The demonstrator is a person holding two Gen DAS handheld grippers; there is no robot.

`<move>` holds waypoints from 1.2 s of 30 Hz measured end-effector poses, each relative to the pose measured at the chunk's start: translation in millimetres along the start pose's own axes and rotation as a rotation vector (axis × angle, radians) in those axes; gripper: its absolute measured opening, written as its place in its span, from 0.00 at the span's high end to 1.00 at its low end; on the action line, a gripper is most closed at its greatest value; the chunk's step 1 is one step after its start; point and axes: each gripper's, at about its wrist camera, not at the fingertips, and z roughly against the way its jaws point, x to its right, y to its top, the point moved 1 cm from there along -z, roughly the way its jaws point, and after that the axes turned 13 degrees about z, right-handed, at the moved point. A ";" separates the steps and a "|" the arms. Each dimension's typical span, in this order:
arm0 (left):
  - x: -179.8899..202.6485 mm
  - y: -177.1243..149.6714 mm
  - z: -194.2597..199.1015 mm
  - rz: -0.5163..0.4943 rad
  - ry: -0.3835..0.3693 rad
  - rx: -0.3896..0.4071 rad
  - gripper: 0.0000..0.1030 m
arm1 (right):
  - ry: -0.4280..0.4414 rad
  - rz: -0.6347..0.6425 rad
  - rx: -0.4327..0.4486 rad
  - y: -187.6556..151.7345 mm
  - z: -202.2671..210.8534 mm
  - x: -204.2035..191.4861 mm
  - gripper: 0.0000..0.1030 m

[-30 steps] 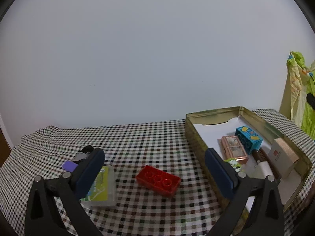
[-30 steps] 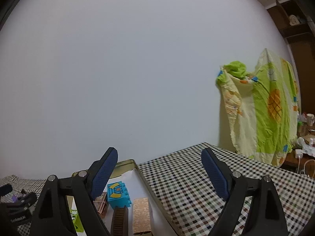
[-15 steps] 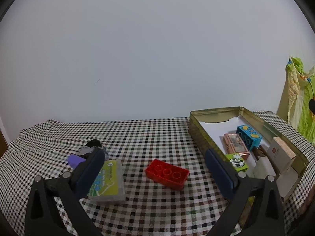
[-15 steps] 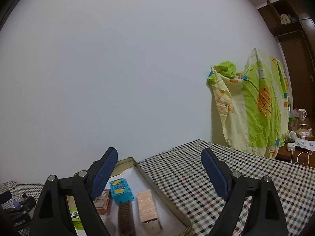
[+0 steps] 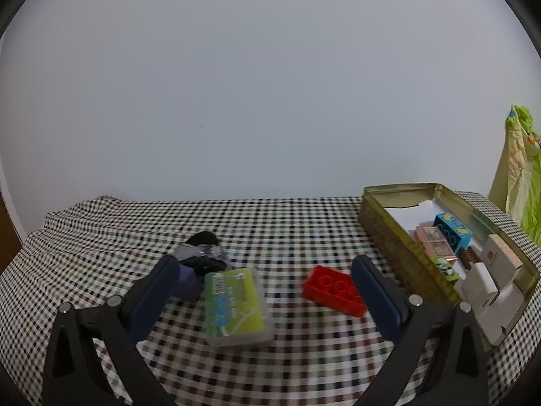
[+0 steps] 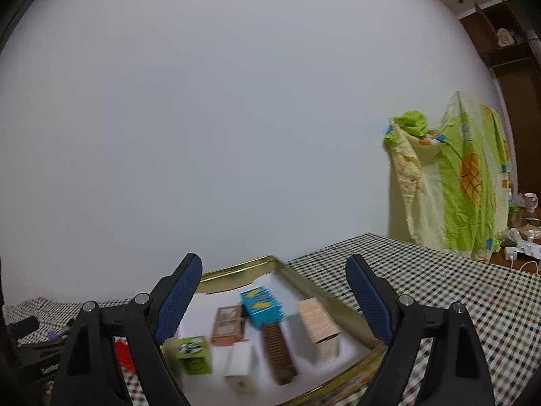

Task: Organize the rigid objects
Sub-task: 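Withdraw both open grippers from the tray toward the table, then move the right gripper to the red Lego brick while the left approaches the green floss box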

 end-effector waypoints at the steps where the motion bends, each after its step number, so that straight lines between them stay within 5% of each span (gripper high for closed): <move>1: -1.1 -0.6 -1.9 0.004 0.003 -0.003 0.00 | 0.013 0.001 -0.005 -0.7 1.3 -4.2 0.14; 23: -113.0 22.9 -36.2 0.148 0.194 -0.125 0.00 | 0.332 0.251 -0.210 -9.9 -30.3 -137.0 0.14; 25: -120.8 23.4 -39.3 0.175 0.214 -0.147 0.00 | 0.372 0.269 -0.244 -11.6 -38.7 -148.8 0.17; 30: -124.7 22.7 -42.4 0.182 0.236 -0.172 0.01 | 0.488 0.343 -0.396 -24.3 -67.9 -182.0 0.44; 36: -115.0 22.2 -42.3 0.127 0.231 -0.194 0.01 | 0.547 0.350 -0.519 -36.2 -90.6 -193.7 0.44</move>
